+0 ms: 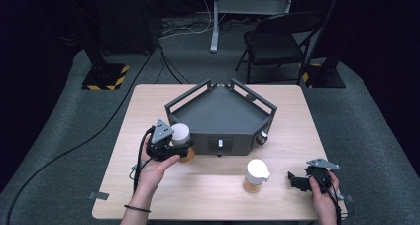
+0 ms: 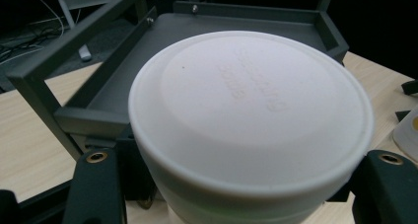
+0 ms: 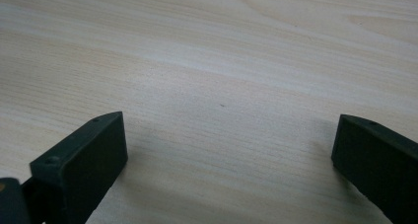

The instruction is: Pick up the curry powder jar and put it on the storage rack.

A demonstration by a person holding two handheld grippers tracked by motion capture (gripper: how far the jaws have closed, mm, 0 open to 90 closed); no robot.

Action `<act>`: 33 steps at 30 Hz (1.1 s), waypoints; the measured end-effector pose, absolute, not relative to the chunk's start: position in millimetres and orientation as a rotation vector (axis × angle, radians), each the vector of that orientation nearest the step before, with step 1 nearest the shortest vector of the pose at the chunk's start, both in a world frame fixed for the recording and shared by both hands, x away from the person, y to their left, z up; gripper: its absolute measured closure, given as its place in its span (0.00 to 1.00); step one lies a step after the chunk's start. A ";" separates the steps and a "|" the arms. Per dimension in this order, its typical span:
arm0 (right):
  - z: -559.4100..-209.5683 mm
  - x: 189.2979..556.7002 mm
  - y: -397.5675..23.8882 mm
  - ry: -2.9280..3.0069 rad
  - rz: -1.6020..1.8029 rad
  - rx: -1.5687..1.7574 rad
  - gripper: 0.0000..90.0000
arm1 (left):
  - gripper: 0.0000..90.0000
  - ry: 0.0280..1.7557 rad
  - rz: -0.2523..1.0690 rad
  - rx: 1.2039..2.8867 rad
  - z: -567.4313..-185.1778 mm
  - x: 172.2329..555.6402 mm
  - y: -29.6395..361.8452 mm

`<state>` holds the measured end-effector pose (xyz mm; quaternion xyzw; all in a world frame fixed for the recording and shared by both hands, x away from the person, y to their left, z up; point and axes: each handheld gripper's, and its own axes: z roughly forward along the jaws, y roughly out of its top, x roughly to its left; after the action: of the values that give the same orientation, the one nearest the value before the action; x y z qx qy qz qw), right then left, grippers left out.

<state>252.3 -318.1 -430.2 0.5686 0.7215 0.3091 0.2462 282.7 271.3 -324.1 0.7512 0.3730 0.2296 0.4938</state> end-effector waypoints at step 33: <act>-430.3 252.4 -318.3 1.971 0.845 1.548 0.00 | 0.37 0.921 0.592 1.796 -271.3 341.8 245.5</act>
<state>252.4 -318.3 -430.3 0.5674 0.7224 0.3096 0.2457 341.8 245.5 -271.3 0.7414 0.3800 0.2445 0.4961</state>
